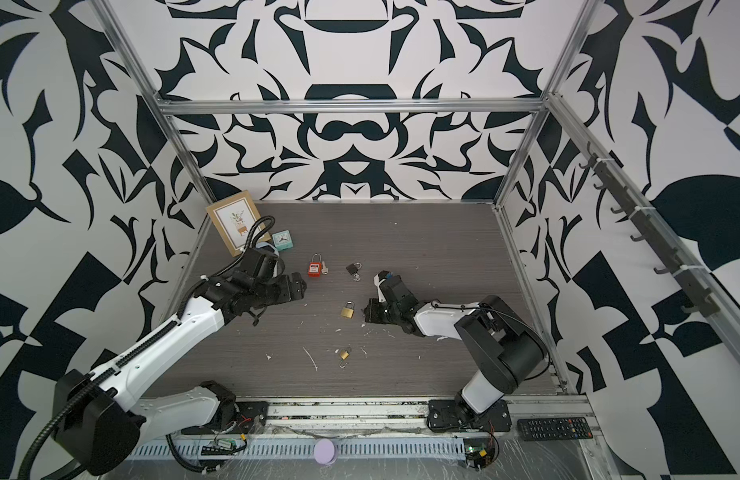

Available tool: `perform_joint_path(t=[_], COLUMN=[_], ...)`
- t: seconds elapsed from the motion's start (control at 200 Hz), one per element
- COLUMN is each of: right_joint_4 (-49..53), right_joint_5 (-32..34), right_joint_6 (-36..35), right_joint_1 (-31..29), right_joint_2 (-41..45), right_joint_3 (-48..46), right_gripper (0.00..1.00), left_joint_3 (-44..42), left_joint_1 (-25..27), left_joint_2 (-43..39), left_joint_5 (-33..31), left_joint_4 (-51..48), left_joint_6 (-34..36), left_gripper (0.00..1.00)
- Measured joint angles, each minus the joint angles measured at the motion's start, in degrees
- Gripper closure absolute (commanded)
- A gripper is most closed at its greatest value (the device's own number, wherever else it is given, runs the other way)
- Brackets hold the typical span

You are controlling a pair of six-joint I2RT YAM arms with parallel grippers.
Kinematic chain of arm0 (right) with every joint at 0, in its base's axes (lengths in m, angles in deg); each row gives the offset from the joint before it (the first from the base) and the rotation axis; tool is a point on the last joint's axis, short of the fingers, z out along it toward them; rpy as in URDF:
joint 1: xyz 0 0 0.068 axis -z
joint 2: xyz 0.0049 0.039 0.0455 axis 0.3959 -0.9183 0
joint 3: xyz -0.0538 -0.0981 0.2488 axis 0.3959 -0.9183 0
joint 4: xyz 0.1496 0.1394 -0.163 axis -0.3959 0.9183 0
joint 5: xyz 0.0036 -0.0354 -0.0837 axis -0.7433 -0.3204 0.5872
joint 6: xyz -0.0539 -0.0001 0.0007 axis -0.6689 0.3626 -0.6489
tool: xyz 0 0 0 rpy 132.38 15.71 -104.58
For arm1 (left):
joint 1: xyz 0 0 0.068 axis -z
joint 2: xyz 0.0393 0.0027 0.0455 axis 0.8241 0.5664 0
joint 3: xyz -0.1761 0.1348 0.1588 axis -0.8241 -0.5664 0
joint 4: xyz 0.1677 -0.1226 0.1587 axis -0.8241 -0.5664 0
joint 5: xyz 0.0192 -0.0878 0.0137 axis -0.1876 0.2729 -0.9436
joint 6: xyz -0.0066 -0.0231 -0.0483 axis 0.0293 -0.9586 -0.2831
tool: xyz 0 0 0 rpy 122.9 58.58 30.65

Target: Lock with the key

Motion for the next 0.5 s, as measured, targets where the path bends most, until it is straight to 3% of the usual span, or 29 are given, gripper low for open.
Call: perform_joint_path(t=[0.5], right_joint_4=[-1.4], right_joint_5=[-0.9], right_joint_6=[1.2], right_joint_1=[-1.2], right_joint_2=[-3.9], right_joint_3=[3.0], right_gripper=[1.00], left_joint_3=[1.6], left_joint_1=[-0.2], left_joint_2=[4.9], left_joint_5=[5.8], left_joint_4=[3.4], left_joint_6=[-0.3], left_gripper=[0.00])
